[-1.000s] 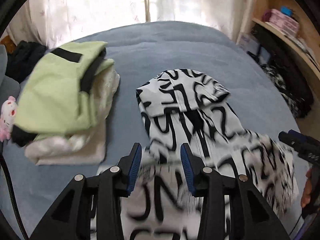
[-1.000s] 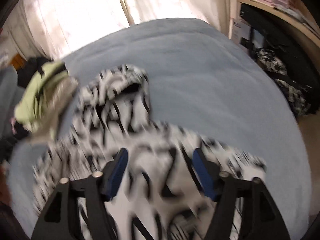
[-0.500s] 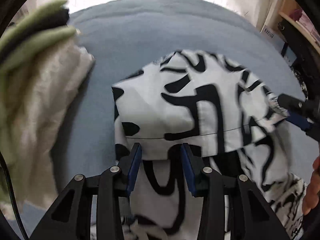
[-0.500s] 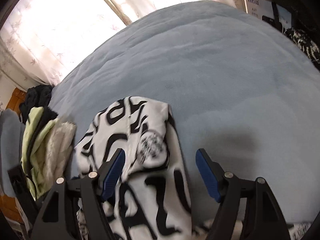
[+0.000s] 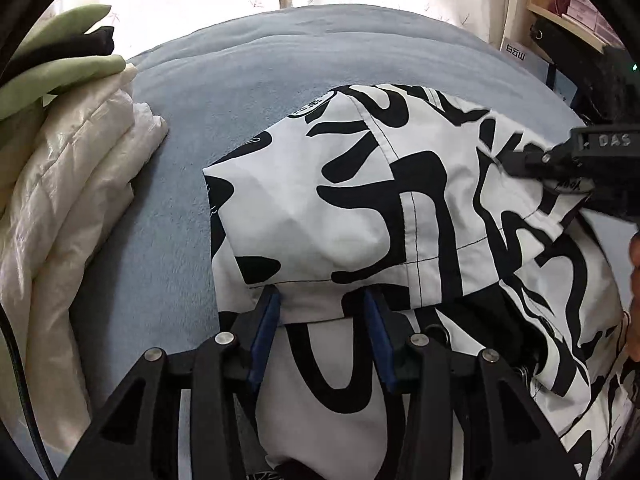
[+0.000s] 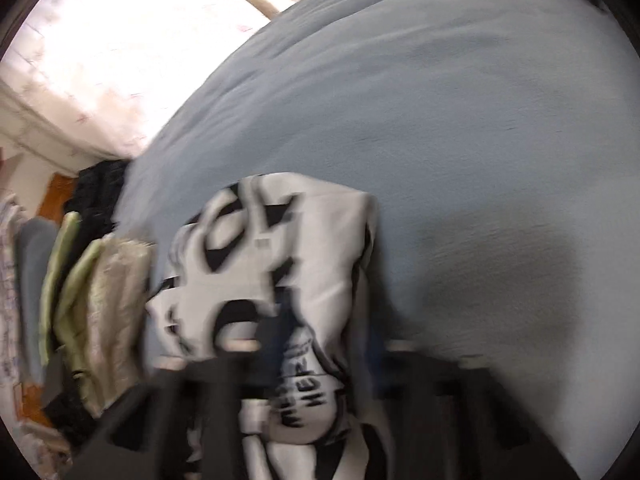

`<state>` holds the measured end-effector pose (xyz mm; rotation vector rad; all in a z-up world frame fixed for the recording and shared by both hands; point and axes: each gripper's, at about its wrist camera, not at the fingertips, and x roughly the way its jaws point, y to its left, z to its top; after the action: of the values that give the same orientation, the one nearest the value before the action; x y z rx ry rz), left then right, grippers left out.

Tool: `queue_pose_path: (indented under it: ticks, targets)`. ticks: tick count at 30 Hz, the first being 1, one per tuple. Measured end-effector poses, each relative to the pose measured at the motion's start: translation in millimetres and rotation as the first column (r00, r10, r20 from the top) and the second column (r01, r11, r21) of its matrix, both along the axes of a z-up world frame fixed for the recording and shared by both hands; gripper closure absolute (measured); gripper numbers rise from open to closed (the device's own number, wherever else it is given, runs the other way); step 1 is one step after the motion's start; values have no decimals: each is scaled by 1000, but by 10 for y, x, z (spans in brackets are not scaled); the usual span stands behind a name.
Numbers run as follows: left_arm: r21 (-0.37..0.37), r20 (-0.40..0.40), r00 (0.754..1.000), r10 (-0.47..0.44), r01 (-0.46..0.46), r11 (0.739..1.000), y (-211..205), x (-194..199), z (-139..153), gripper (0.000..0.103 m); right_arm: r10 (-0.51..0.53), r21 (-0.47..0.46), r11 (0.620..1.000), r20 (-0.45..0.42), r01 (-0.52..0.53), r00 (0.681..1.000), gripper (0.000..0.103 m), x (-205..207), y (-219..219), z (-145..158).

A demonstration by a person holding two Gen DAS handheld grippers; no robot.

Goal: Fold large clothes

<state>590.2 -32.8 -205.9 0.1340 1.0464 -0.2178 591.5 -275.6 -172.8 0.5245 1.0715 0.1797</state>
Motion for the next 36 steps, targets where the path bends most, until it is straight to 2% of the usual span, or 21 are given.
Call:
queue_pose_path:
  ticks: [1, 2, 4, 6, 9, 11, 14, 17, 19, 20, 21, 22, 24, 25, 28, 31, 33, 36]
  targets:
    - [5, -1, 1000, 2, -2, 1000, -11, -4, -1, 61, 29, -31, 999, 36, -28, 999, 93, -38, 66, 99]
    - [4, -4, 1000, 7, -7, 1000, 17, -68, 28, 61, 53, -53, 997, 70, -49, 996, 95, -72, 120, 180]
    - [-16, -29, 999, 20, -20, 1000, 50, -132, 59, 61, 96, -87, 993, 127, -86, 987, 95, -178, 220, 337]
    - [-47, -69, 997, 32, -35, 998, 76, -190, 61, 61, 161, -123, 983, 209, -137, 965, 96, -383, 339, 560]
    - [-90, -102, 994, 36, -45, 995, 202, -382, 141, 61, 260, -185, 960, 311, -210, 914, 96, -777, 523, 894]
    - [-103, -93, 995, 32, -41, 994, 300, -595, 232, 61, 330, -226, 938, 363, -261, 871, 96, -1140, 633, 1118]
    - [-130, -86, 996, 17, -29, 991, 480, -1015, 372, 61, 412, -315, 901, 406, -299, 816, 96, -1664, 752, 1325]
    - [-163, -100, 995, -6, -10, 987, 687, -1537, 450, 61, 472, -397, 864, 422, -310, 774, 96, -2267, 793, 1422]
    - [-177, -113, 994, -17, -3, 984, 845, -1929, 464, 61, 528, -486, 818, 423, -308, 736, 93, -2710, 821, 1407]
    - [-183, -118, 993, -16, -6, 983, 907, -2078, 463, 61, 548, -539, 790, 407, -293, 731, 90, -2918, 832, 1371]
    - [-194, -126, 992, -18, -7, 981, 979, -2243, 458, 61, 560, -580, 765, 383, -280, 734, 89, -3092, 829, 1323]
    - [-203, -138, 990, -21, -8, 979, 1061, -2459, 444, 61, 570, -617, 736, 344, -278, 746, 83, -3269, 825, 1258]
    - [-208, -154, 988, -19, -13, 978, 1159, -2751, 435, 61, 564, -643, 711, 277, -286, 778, 73, -3537, 795, 1141]
    - [-220, -167, 986, -28, -10, 975, 1207, -2928, 429, 61, 553, -645, 706, 246, -291, 796, 69, -3678, 777, 1080]
    - [-240, -181, 982, -49, 4, 971, 1259, -3248, 438, 61, 518, -635, 711, 183, -302, 835, 68, -3966, 757, 954]
    - [-250, -182, 981, -72, 24, 968, 1202, -3485, 498, 61, 477, -607, 740, 169, -290, 863, 68, -4172, 778, 931]
    - [-256, -177, 981, -81, 34, 966, 1229, -3630, 563, 61, 441, -560, 779, 173, -280, 881, 66, -4302, 786, 967]
    - [-296, -158, 983, -91, 41, 954, 1193, -3750, 748, 61, 364, -460, 854, 199, -242, 910, 50, -4427, 791, 1078]
